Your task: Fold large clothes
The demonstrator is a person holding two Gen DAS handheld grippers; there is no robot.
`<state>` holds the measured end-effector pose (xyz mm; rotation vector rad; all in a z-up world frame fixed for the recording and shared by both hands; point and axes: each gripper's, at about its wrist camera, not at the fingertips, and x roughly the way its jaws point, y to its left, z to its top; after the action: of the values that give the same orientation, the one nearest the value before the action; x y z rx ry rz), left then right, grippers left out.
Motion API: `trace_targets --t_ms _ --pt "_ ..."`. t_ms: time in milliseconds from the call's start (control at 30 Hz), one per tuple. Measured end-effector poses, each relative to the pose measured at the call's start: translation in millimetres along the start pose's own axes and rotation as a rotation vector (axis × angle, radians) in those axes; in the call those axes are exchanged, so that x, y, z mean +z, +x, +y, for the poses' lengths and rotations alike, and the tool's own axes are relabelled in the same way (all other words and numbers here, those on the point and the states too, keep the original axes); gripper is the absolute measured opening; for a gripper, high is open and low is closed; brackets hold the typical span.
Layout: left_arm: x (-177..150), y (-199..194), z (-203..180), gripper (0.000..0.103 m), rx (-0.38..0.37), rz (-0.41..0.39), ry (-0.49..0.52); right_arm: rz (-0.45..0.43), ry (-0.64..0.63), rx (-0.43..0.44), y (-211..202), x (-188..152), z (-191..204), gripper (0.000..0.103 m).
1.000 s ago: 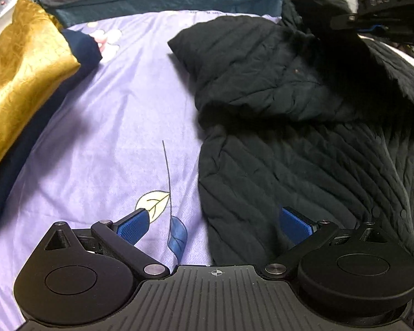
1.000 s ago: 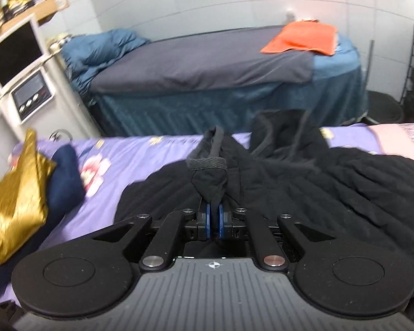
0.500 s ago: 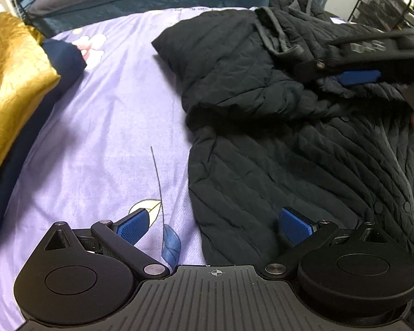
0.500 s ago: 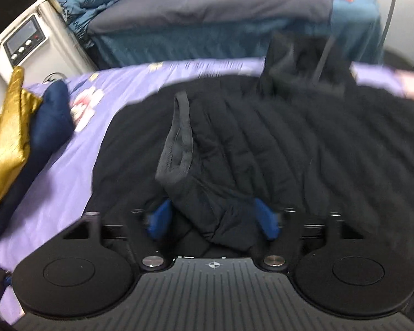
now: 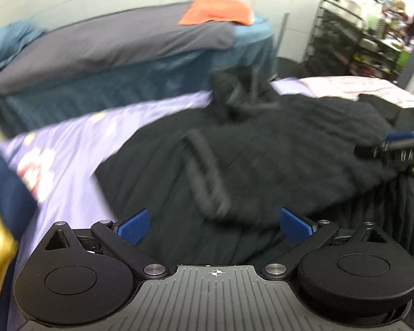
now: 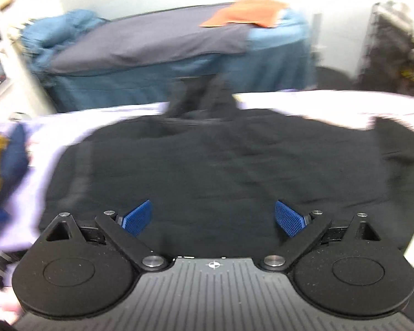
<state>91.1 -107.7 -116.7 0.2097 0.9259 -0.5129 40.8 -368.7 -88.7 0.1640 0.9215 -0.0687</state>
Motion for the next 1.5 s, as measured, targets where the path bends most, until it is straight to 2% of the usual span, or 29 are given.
trace_targets --t_ms 100,233,333,600,900,1100,1367,1500 --pt "22 30 -20 0.103 0.021 0.042 0.077 0.027 -0.011 -0.035 7 3 -22 0.097" --pt "30 81 -35 0.103 0.030 0.201 0.141 0.067 -0.056 -0.067 23 1 -37 0.099" --pt "24 110 -34 0.103 0.043 0.293 0.147 0.153 -0.059 -0.099 44 -5 -43 0.101" --pt "21 139 -27 0.103 0.021 0.371 0.132 0.246 -0.074 -0.116 84 -18 -48 0.103" --pt "22 153 -28 0.103 0.024 0.393 0.130 0.338 -0.079 -0.148 114 -14 -44 0.103" --pt "23 157 -32 0.103 0.038 0.381 0.135 0.335 -0.093 -0.176 123 -14 -38 0.103" --pt "11 136 -27 0.103 0.008 0.350 0.134 0.330 -0.088 -0.201 125 -18 -26 0.103" --pt "2 104 -22 0.103 0.013 0.286 0.108 0.310 -0.080 -0.210 117 -20 -23 0.103"
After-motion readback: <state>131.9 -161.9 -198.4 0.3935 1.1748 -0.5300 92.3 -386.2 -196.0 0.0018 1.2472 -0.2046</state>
